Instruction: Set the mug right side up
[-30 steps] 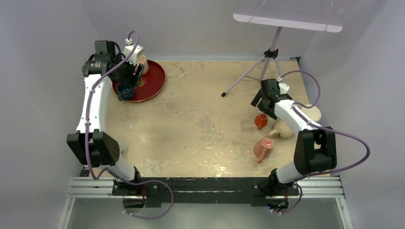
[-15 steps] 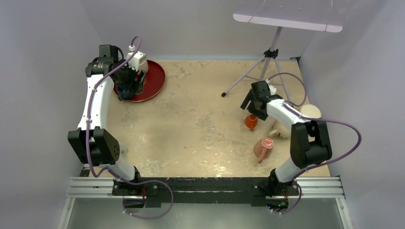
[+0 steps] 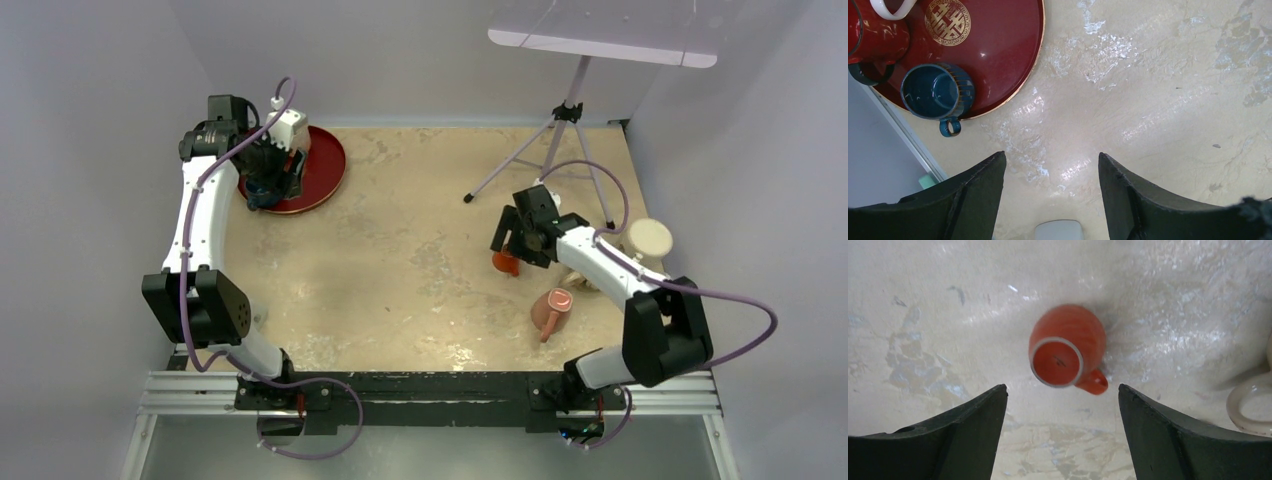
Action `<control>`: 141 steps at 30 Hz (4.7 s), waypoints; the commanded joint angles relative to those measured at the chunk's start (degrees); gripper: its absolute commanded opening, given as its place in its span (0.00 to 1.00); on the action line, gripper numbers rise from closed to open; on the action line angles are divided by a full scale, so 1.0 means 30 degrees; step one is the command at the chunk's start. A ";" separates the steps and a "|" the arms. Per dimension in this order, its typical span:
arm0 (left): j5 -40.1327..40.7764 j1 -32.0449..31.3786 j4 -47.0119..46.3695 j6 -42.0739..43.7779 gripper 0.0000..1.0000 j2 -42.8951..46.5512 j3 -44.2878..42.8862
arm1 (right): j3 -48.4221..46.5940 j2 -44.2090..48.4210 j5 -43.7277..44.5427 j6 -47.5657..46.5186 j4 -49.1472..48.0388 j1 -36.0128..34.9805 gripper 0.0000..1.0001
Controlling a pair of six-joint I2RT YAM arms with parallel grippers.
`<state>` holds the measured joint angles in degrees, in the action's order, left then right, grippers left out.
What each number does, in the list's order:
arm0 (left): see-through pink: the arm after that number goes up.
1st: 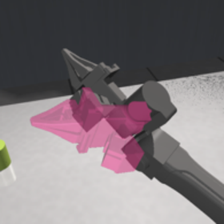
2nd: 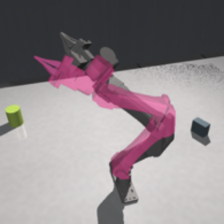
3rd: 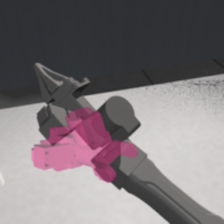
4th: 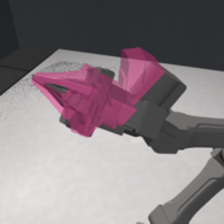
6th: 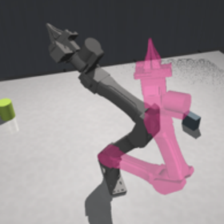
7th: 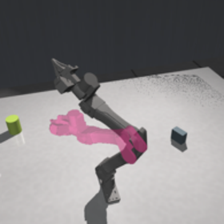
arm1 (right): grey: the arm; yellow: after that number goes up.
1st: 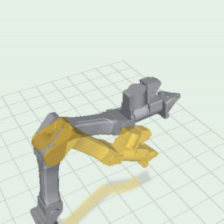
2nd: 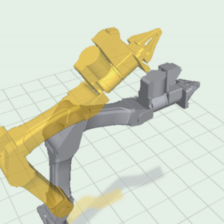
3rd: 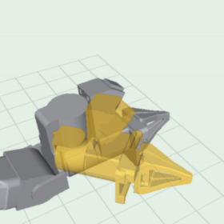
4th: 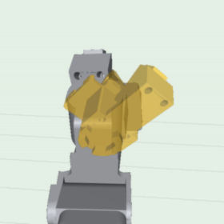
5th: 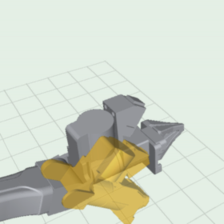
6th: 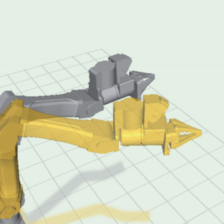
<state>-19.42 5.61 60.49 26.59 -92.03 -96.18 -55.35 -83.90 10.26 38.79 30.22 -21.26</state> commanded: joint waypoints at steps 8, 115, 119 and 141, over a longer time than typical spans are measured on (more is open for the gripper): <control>-0.0739 0.0033 0.0004 0.0072 0.72 0.0547 0.0053 | 0.1983 0.0685 -0.2546 -0.2019 -0.3851 0.0026 0.83; 0.7502 -0.4508 -0.0379 -0.0063 0.00 -0.5240 -0.5450 | -0.8777 -0.2638 -0.3955 -0.2713 -0.3248 -0.4595 0.66; 0.7503 -0.3672 0.0026 0.0428 0.00 -0.8634 -0.8133 | -0.8219 -0.2578 -0.3919 -0.2908 -0.3346 -0.4597 0.66; 0.5895 -0.3259 -0.1109 0.2610 0.22 -1.5309 -1.1182 | -0.8044 -0.2442 -0.3479 -0.3507 -0.2554 -0.4586 0.65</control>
<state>-1.67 -4.16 60.20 32.32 -138.04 -127.74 -77.32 -93.21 -0.97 29.43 22.02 -35.09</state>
